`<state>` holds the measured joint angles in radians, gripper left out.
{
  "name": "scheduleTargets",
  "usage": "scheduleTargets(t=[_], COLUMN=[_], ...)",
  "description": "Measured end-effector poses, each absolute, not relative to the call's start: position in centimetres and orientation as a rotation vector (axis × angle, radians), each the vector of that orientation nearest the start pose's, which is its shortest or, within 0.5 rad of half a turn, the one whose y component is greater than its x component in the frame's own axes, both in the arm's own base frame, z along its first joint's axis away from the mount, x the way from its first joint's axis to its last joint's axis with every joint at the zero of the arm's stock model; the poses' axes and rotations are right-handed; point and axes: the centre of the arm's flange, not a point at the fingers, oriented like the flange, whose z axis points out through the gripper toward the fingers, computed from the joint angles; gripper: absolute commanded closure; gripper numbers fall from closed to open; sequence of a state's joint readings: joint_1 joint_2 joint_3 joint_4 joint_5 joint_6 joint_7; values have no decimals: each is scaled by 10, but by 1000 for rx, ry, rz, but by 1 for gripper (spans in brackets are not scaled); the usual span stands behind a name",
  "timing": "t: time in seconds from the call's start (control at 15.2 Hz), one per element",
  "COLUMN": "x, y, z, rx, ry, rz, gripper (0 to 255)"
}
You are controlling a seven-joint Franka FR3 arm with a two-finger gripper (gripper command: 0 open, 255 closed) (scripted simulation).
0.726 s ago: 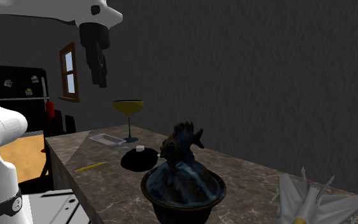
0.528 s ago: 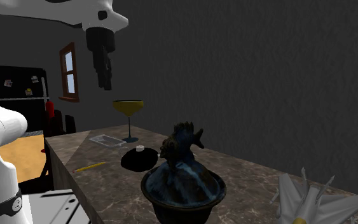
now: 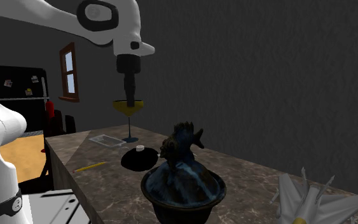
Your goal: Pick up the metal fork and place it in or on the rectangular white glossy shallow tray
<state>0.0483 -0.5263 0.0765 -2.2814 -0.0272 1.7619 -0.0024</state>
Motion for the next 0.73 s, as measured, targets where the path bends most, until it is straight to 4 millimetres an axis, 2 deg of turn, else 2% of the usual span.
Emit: scheduleTargets(t=[0.73], x=[491], y=[123], z=[459], rx=[-3166], ry=[-252], rz=[101], gripper=[0])
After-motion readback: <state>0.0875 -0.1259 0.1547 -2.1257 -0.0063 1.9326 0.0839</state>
